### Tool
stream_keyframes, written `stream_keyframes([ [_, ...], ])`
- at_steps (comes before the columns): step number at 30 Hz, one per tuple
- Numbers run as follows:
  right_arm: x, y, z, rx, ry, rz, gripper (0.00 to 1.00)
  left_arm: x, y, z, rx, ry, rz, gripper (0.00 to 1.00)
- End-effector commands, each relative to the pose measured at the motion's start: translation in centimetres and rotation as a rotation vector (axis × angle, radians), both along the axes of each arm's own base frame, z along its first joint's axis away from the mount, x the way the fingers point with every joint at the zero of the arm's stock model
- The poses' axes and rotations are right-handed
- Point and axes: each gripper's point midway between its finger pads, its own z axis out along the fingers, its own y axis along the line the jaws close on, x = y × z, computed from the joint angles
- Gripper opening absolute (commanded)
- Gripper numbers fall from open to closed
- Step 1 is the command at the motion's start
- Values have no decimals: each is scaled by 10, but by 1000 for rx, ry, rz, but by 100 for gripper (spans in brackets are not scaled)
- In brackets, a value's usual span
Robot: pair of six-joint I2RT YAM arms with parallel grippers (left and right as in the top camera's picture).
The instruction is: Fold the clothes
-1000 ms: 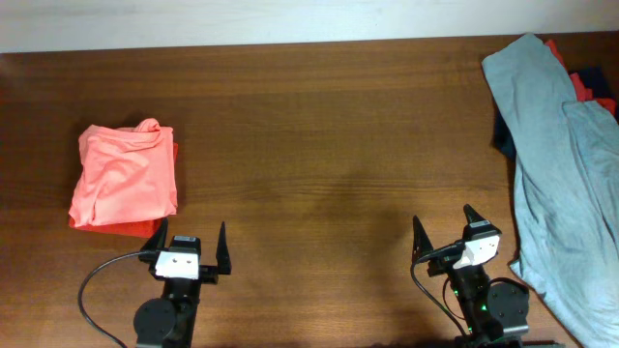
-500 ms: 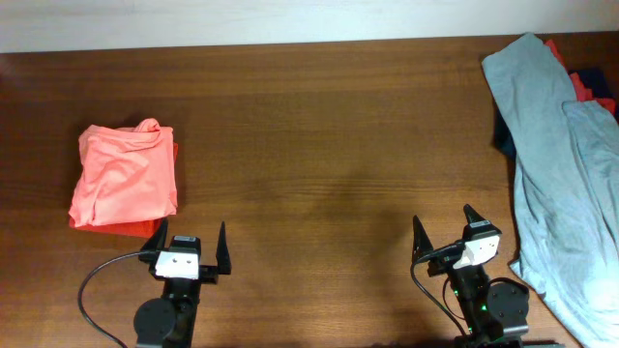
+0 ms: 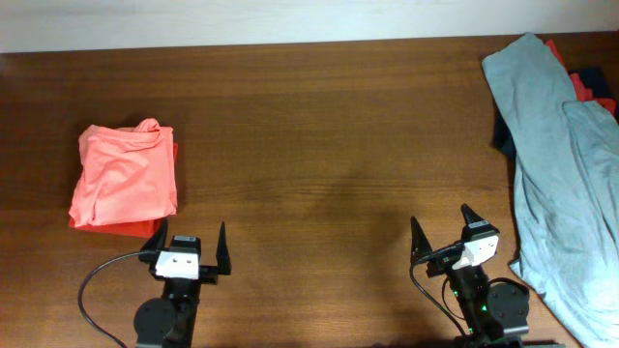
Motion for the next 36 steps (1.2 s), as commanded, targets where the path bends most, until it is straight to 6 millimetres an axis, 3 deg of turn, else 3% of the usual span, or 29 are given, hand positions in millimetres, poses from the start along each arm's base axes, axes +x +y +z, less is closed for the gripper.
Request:
stream_keyframes([
  [1, -2, 2, 1, 27, 20, 5, 99, -2, 0, 6, -10, -3, 0, 99],
  [7, -9, -23, 18, 9, 75, -134, 99, -11, 1, 13, 0, 71, 2, 99],
  [12, -15, -34, 40, -6, 117, -198, 98, -13, 2, 31, 3, 97, 2, 99],
  [20, -4, -41, 52, -58, 334, -242, 99, 1, 0, 49, -22, 215, 14, 99],
  [26, 10, -37, 49, -107, 583, -225, 99, 17, -3, 46, -5, 387, 12, 99],
  [31, 27, -34, 52, -126, 673, -210, 99, 26, -9, 42, -14, 495, -6, 99],
  [34, 31, -59, 39, -12, 737, -405, 99, 31, -18, 39, -26, 523, -49, 99],
  [36, 26, -81, 20, 61, 820, -538, 99, 31, -20, 37, -30, 532, -62, 99],
])
